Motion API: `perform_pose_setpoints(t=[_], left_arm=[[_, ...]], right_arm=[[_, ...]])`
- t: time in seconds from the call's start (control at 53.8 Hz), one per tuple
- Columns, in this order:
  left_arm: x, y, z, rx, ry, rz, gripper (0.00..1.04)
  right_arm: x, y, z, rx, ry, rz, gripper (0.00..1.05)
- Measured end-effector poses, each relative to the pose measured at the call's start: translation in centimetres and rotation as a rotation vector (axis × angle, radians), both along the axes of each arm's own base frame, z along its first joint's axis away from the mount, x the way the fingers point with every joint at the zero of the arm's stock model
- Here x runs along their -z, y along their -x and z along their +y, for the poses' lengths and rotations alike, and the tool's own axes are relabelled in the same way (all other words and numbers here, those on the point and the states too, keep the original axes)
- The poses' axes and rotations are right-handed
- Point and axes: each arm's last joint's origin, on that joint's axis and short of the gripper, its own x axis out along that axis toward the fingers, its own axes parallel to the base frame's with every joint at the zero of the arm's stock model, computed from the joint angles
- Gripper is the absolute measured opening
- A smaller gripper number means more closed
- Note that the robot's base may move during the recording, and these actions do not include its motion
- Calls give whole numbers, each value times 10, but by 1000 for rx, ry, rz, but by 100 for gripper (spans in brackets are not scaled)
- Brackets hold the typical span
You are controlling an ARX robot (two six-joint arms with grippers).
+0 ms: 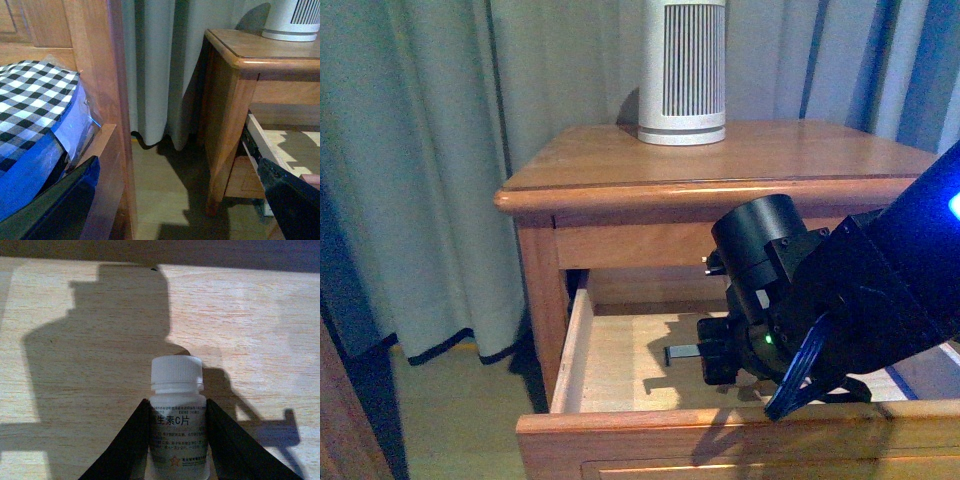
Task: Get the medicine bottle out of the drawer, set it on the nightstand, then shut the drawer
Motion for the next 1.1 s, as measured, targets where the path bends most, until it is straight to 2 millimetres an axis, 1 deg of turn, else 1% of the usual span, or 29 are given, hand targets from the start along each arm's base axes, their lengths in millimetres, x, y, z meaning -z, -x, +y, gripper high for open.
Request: perform_pose_setpoints(t=[0.205,0.279,0.39,0.465,0.502,0.539,0.595,0.651,0.707,0.762,0.781,0.8,0.893,0.911,0.986,1.06,1.097], left_arm=[[0,0,0,0,0,0,98],[0,0,0,0,0,0,98],[0,0,0,0,0,0,98],[0,0,0,0,0,0,98],[0,0,0,0,0,0,98],[0,0,0,0,0,0,98],[0,0,0,0,0,0,98],[0,0,0,0,0,0,98],[0,0,0,0,0,0,98],[0,0,0,0,0,0,98],[0,0,0,0,0,0,98],[0,0,0,0,0,0,98],[0,0,0,0,0,0,98],[0,0,0,0,0,0,98],[0,0,0,0,0,0,98],[0,0,0,0,0,0,98],[0,0,0,0,0,0,98]], right_arm=[[-7,4,0,11,-13,17,28],[-15,10,-1,24,-25,23,28],[-37,22,-1,51,-66,24,28],[-67,39,-2,81,-128,22,28],[-86,52,-4,106,-164,21,28],[-98,61,-7,117,-174,16,28],[-123,76,-13,151,-169,-55,28],[-148,81,-18,167,-161,-159,28],[-166,82,-23,174,-151,-245,28],[-189,80,-30,182,-146,-346,28],[-194,80,-31,179,-141,-358,28],[-202,78,-35,183,-141,-381,28],[-227,63,-48,210,-121,-466,28],[-229,61,-50,214,-117,-473,28],[-235,40,-62,257,-96,-490,28],[-232,20,-71,269,-82,-460,28],[-227,6,-75,284,-71,-444,28]])
